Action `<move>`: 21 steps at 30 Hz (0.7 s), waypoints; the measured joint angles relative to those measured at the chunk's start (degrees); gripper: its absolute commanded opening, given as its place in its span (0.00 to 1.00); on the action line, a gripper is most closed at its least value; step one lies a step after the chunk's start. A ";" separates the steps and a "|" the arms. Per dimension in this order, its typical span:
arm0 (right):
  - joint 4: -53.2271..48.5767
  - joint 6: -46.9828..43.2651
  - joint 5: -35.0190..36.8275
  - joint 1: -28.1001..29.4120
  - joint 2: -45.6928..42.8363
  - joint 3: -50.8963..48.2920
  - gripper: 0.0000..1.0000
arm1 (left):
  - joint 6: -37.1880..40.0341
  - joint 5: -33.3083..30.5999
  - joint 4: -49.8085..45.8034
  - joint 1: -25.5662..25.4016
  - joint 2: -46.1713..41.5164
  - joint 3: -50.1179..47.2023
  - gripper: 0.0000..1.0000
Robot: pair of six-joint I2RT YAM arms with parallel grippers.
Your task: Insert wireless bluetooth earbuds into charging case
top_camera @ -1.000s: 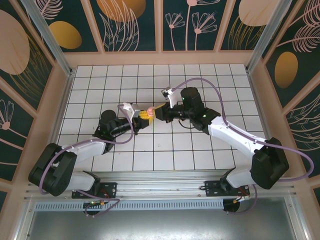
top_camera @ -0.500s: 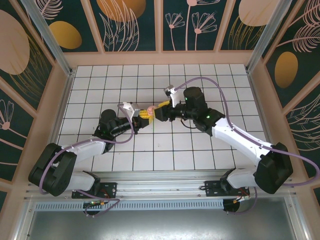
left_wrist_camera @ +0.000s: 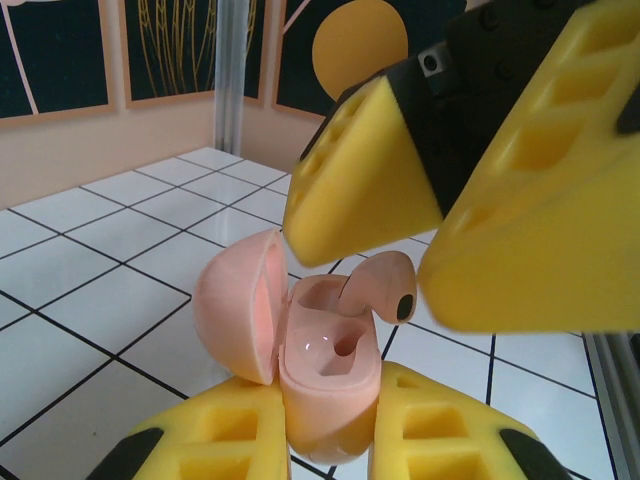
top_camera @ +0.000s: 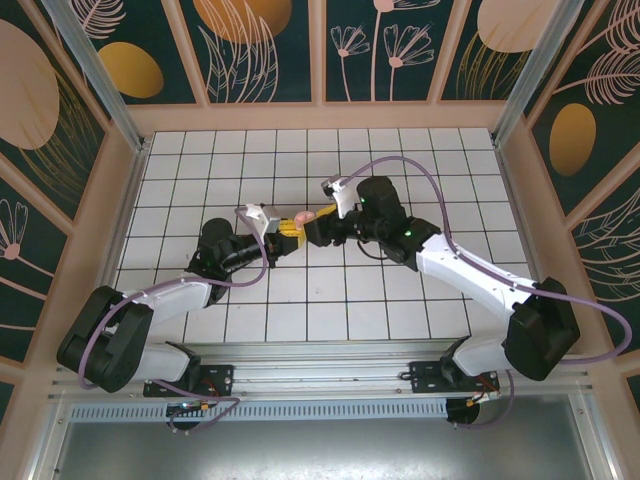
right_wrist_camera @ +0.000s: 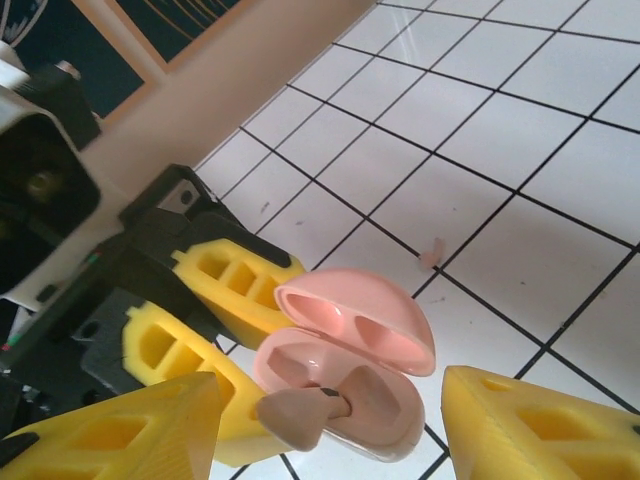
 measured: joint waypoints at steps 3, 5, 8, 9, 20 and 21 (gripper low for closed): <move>-1.07 -0.59 0.92 0.04 0.44 0.00 0.61 | 0.00 -0.02 -0.02 0.00 0.00 0.04 0.16; -1.46 -0.61 1.46 0.04 0.44 0.00 0.61 | 0.00 -0.02 -0.02 0.00 -0.04 0.04 0.16; -1.79 -0.63 1.86 0.04 0.44 0.00 0.60 | 0.00 -0.02 -0.04 0.00 -0.04 0.04 0.16; -1.81 -0.63 1.90 0.00 0.44 0.00 0.60 | 0.00 -0.02 -0.04 0.00 -0.04 0.04 0.16; -1.81 -0.57 1.07 -1.53 -0.68 -0.63 0.59 | 0.00 -0.31 -0.31 0.00 -0.57 0.04 0.16; -1.81 -0.57 1.03 -1.75 -0.90 -0.79 0.59 | 0.00 -0.44 -0.31 0.00 -0.57 0.04 0.16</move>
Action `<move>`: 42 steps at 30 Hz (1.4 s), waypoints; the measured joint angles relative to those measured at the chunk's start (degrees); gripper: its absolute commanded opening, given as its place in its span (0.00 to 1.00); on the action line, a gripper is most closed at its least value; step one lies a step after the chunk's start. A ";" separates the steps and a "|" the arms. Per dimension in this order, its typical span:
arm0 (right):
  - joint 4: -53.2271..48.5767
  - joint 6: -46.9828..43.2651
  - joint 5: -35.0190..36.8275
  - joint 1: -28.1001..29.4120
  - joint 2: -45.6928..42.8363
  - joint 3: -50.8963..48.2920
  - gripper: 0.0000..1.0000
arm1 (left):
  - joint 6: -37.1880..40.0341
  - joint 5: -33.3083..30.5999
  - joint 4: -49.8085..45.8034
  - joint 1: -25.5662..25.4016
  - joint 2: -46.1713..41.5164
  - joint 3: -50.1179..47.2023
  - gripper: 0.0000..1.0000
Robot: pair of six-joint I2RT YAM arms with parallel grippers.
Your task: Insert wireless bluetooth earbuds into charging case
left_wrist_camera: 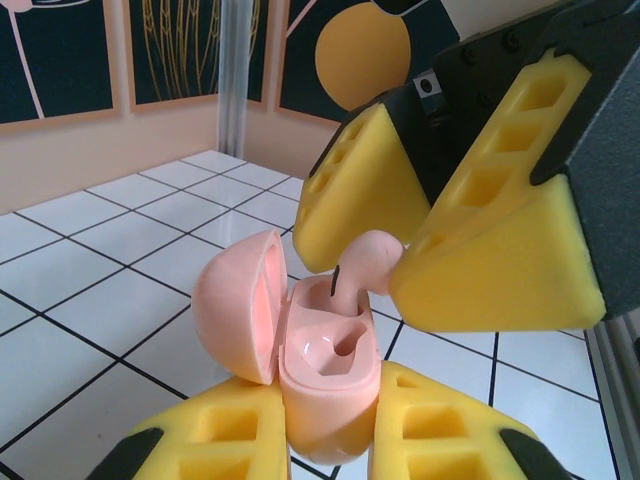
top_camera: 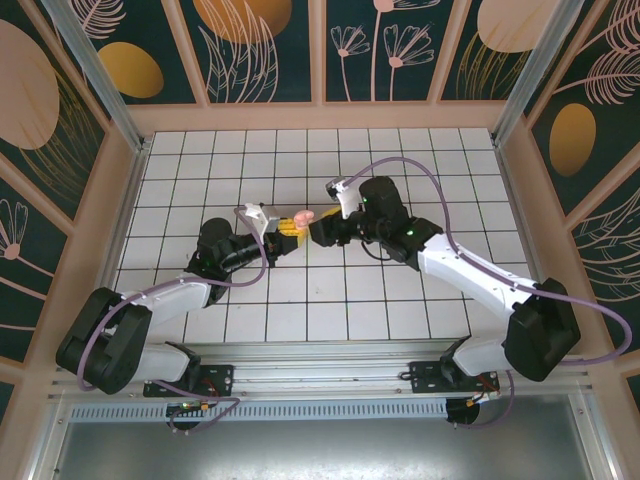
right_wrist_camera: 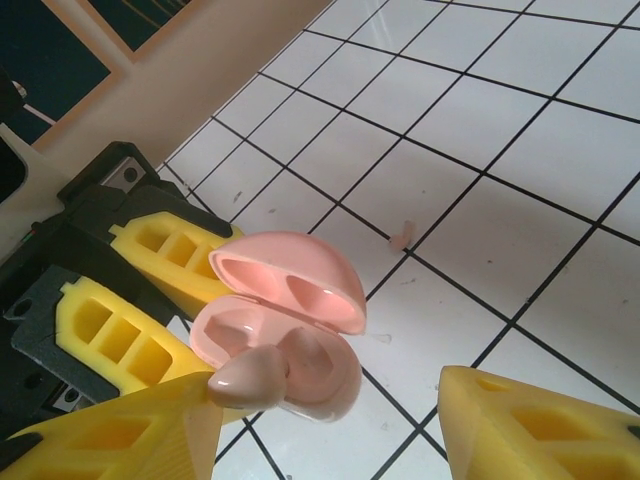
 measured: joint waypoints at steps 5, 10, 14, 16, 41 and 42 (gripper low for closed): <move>0.04 0.02 -0.39 -0.96 -0.55 -0.63 0.59 | 0.00 -0.02 -0.07 0.00 -0.02 0.00 0.16; 0.42 0.09 -0.92 -1.81 -0.83 -1.29 0.59 | 0.00 0.00 -0.15 0.00 -0.07 0.00 0.16; 0.90 0.22 -1.46 -2.25 -0.83 -1.62 0.59 | 0.00 0.00 -0.15 0.00 -0.28 0.00 0.16; 0.92 0.22 -1.68 -2.40 -0.83 -1.66 0.59 | 0.00 0.00 -0.15 0.00 -0.33 0.00 0.16; 7.76 3.96 -13.25 -6.25 -1.46 -2.95 0.56 | 0.00 0.00 -0.68 0.00 -0.85 0.00 0.16; 7.74 4.04 -13.27 -6.25 -1.31 -2.95 0.56 | 0.00 0.00 -0.74 0.00 -0.94 0.00 0.16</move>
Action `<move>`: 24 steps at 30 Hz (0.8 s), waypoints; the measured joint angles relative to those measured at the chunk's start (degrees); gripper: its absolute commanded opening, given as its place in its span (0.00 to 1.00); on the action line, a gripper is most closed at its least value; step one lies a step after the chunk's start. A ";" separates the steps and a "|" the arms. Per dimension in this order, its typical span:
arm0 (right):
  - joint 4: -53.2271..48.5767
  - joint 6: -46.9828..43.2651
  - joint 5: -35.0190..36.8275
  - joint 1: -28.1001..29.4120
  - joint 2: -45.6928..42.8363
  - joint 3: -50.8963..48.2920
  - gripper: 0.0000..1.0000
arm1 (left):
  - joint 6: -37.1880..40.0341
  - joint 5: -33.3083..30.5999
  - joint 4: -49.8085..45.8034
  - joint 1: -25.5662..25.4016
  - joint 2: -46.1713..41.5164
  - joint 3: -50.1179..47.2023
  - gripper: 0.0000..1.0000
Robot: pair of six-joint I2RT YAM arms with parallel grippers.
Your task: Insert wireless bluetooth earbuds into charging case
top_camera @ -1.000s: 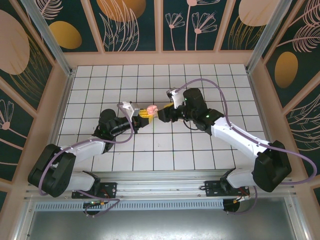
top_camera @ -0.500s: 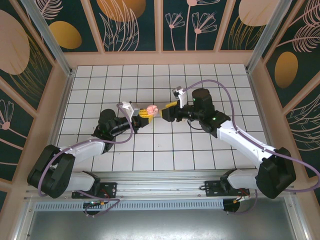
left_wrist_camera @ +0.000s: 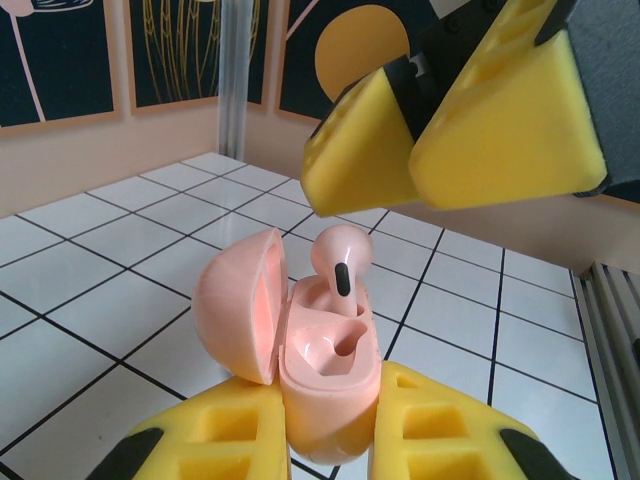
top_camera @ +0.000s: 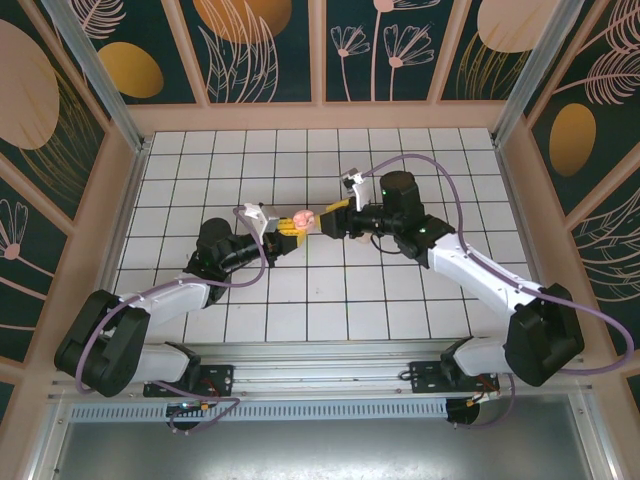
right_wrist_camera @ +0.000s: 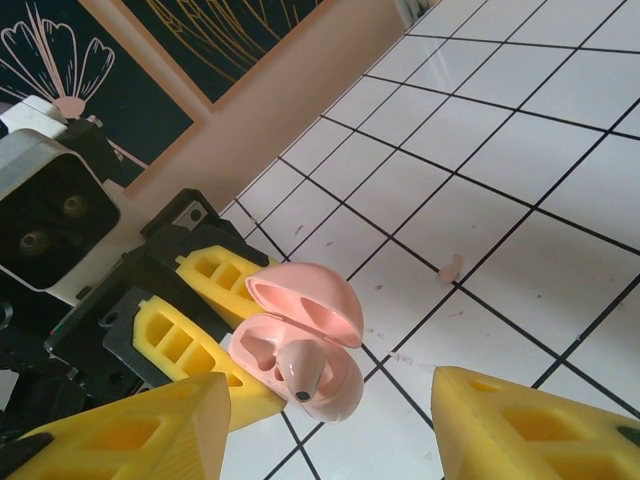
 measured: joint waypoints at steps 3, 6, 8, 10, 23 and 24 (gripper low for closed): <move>-0.04 0.11 0.02 0.00 0.22 0.00 0.55 | 0.00 0.00 -0.11 0.00 -0.02 0.00 0.16; -0.42 0.11 0.07 0.00 0.66 0.00 0.55 | 0.00 0.00 -0.24 0.00 -0.02 0.00 0.16; -0.72 0.11 0.07 0.00 1.22 0.00 0.55 | 0.00 0.02 -0.24 0.00 -0.04 0.00 0.16; -0.92 0.11 0.07 0.00 1.92 0.00 0.55 | 0.02 0.00 -0.26 0.00 -0.04 0.00 0.16; -1.14 0.07 0.04 -0.04 3.23 0.81 0.56 | 0.20 0.00 -0.35 0.00 -0.42 0.00 0.16; -1.14 0.07 0.02 -0.07 3.10 0.85 0.56 | 0.20 0.00 -0.35 0.00 -0.42 0.00 0.16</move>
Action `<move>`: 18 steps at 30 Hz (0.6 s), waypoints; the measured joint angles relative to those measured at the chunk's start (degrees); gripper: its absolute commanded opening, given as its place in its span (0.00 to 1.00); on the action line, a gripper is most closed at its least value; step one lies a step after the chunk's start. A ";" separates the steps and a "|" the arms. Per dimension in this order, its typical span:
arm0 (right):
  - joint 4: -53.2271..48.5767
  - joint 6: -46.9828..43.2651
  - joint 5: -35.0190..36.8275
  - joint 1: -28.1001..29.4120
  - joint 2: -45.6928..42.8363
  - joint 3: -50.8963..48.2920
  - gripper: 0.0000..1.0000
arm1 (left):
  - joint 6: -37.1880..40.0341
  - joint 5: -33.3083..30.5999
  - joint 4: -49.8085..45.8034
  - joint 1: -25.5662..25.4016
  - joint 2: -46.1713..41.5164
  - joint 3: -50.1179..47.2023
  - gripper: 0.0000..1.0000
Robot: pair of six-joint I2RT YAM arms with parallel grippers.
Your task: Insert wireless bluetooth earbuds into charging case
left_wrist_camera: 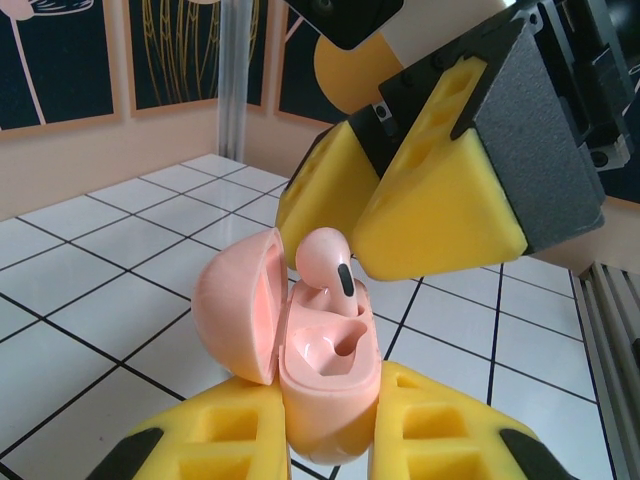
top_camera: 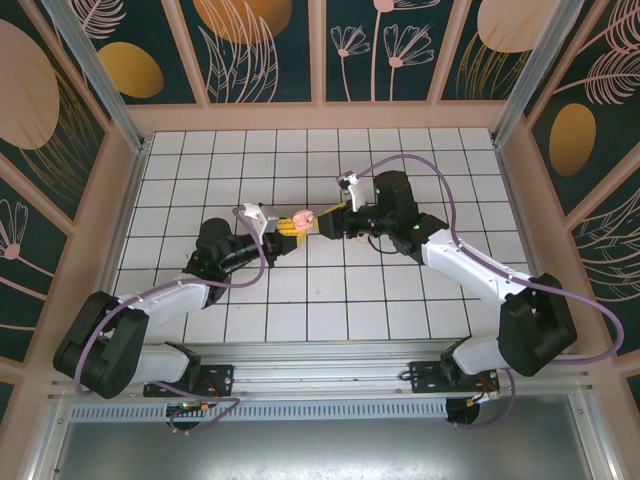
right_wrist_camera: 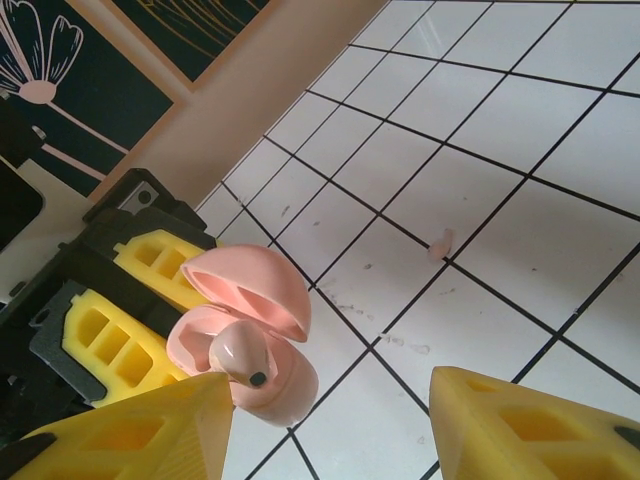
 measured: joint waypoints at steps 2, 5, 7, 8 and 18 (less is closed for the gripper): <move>0.00 0.00 -0.07 -0.22 -0.46 0.02 0.55 | 0.00 0.00 0.00 0.00 0.00 0.00 0.16; -0.04 0.00 -0.22 -0.37 -0.61 0.96 0.56 | 0.00 0.02 0.00 0.00 0.00 0.00 0.16; -0.07 0.00 -0.39 -0.42 -0.61 1.81 0.56 | 0.00 0.00 0.00 0.00 0.00 0.00 0.16; -0.04 0.00 -0.50 -0.44 -0.61 2.23 0.56 | 0.00 0.00 0.00 0.00 0.00 0.00 0.16; 0.00 -0.22 -1.70 -0.44 1.53 3.28 0.55 | 0.02 0.00 -0.35 0.00 -0.07 0.09 0.16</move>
